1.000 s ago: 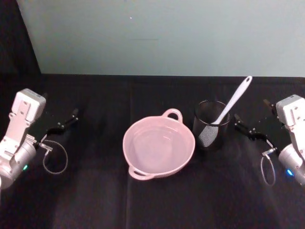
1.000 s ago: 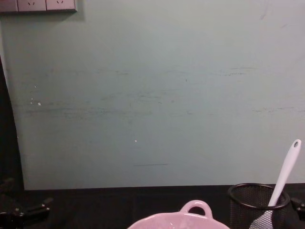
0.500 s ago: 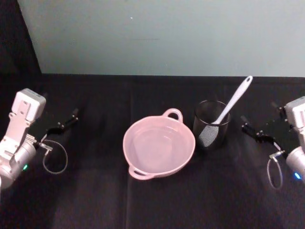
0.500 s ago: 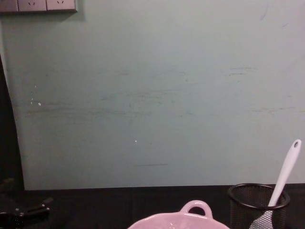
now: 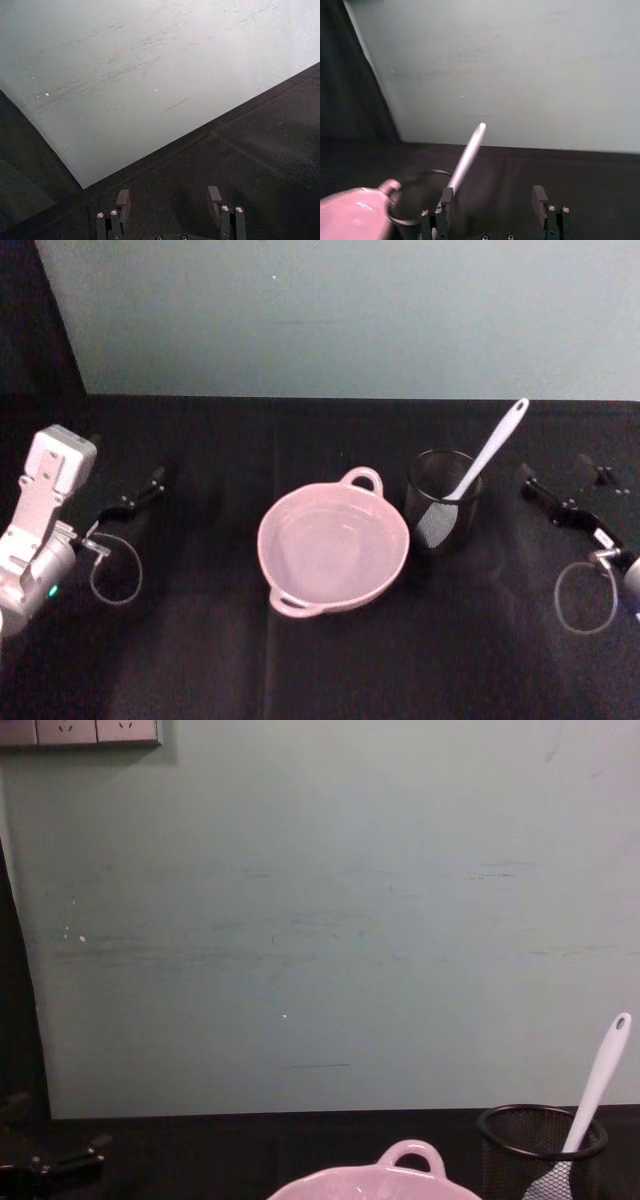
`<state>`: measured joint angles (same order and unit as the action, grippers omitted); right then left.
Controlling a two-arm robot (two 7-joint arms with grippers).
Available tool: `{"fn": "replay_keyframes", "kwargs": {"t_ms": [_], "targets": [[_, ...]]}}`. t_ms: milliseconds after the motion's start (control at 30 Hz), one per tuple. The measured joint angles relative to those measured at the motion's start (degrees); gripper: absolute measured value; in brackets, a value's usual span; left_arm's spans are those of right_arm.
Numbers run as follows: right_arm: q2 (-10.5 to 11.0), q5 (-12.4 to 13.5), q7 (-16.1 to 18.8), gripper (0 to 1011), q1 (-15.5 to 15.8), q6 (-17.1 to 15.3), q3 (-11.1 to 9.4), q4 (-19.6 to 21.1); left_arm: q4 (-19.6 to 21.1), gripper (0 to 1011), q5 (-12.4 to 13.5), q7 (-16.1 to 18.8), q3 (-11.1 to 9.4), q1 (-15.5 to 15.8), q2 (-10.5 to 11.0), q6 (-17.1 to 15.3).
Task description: Use the one hand to pick up the spoon and stir the clear water in the bowl.
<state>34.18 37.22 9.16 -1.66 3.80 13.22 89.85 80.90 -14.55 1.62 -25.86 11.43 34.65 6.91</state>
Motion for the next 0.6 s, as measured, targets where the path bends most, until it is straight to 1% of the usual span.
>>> {"fn": "replay_keyframes", "kwargs": {"t_ms": [33,67,100,167,200,267,300,367,400,533,600], "targets": [[-1.0,3.1,2.0,1002,-0.5,-1.6,-0.6,-0.4,0.0,1011,0.0,0.0,0.0,0.0,0.0,0.0],[-1.5,4.7,3.0,1003,-0.9,-2.5,-0.9,-0.7,0.0,1011,0.0,0.0,0.0,0.0,0.0,0.0],[-2.6,7.6,4.9,1003,-1.7,-4.2,-1.4,-1.4,0.0,1011,0.0,0.0,0.0,0.0,0.0,0.0],[-3.7,10.1,6.5,1003,-2.7,-6.0,-1.8,-2.6,0.0,1011,0.0,0.0,0.0,0.0,0.0,0.0],[-4.8,12.3,7.7,1003,-3.8,-7.4,-2.1,-3.8,0.0,1011,0.0,0.0,0.0,0.0,0.0,0.0],[-5.8,14.7,8.7,1003,-5.2,-9.0,-2.3,-5.2,0.0,1011,0.0,0.0,0.0,0.0,0.0,0.0],[-6.7,17.2,9.4,1003,-6.5,-10.6,-2.4,-6.7,0.0,1011,0.0,0.0,0.0,0.0,0.0,0.0],[-7.5,19.2,10.0,1003,-7.8,-12.0,-2.4,-8.1,0.0,1011,0.0,0.0,0.0,0.0,0.0,0.0],[-8.2,20.9,10.5,1003,-9.2,-13.3,-2.4,-9.7,0.0,1011,0.0,0.0,0.0,0.0,0.0,0.0],[-9.5,24.3,11.5,1003,-12.0,-15.8,-2.1,-12.9,0.0,1011,0.0,0.0,0.0,0.0,0.0,0.0],[-9.9,25.4,11.8,1002,-13.2,-16.4,-1.9,-14.1,0.0,1011,0.0,0.0,0.0,0.0,0.0,0.0]]}}
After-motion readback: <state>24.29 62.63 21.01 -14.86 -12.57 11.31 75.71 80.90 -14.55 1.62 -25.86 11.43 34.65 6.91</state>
